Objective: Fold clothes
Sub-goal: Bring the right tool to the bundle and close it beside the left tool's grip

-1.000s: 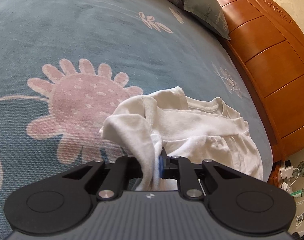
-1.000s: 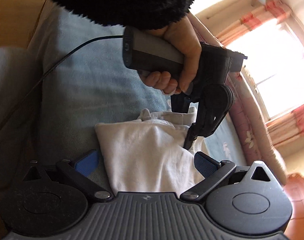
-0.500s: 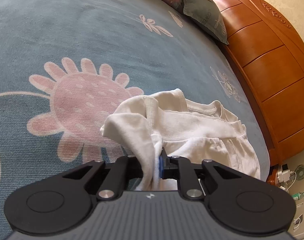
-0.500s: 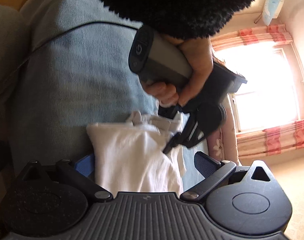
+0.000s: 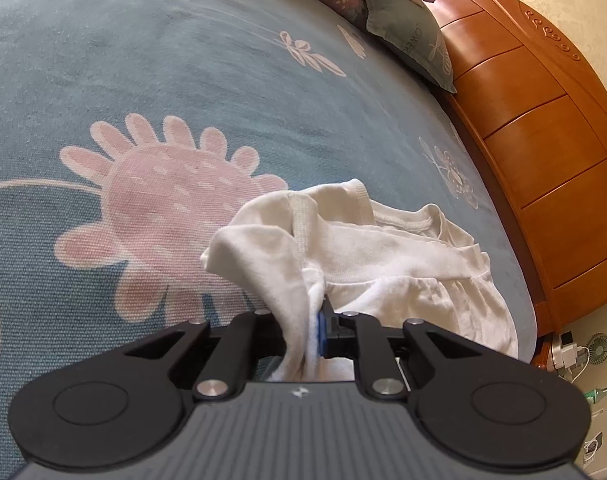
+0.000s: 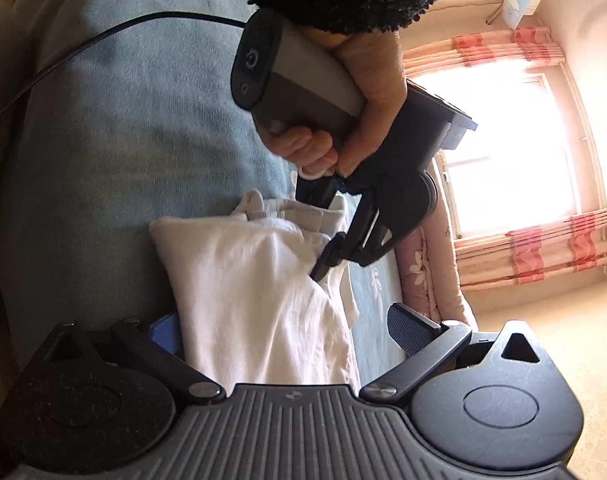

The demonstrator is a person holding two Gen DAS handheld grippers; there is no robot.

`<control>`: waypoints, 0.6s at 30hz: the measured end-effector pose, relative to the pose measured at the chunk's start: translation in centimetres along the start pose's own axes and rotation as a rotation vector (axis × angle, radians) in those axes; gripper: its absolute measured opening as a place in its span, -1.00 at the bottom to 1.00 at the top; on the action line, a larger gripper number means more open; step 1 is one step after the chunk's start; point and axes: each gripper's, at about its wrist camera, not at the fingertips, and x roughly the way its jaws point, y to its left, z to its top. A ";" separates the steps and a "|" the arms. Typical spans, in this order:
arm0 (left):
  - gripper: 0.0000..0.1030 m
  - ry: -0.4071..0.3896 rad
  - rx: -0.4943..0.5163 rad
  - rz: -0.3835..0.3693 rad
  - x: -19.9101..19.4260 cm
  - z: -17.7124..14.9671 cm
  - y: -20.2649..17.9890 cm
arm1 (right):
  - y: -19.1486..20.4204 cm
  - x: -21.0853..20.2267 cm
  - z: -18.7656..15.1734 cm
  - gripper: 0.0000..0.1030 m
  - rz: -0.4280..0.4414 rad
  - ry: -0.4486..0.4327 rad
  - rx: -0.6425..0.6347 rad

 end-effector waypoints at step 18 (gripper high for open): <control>-0.71 0.002 -0.006 -0.001 0.0 0.0 0.1 | 0.5 -0.6 1.3 -0.29 0.165 -0.041 0.023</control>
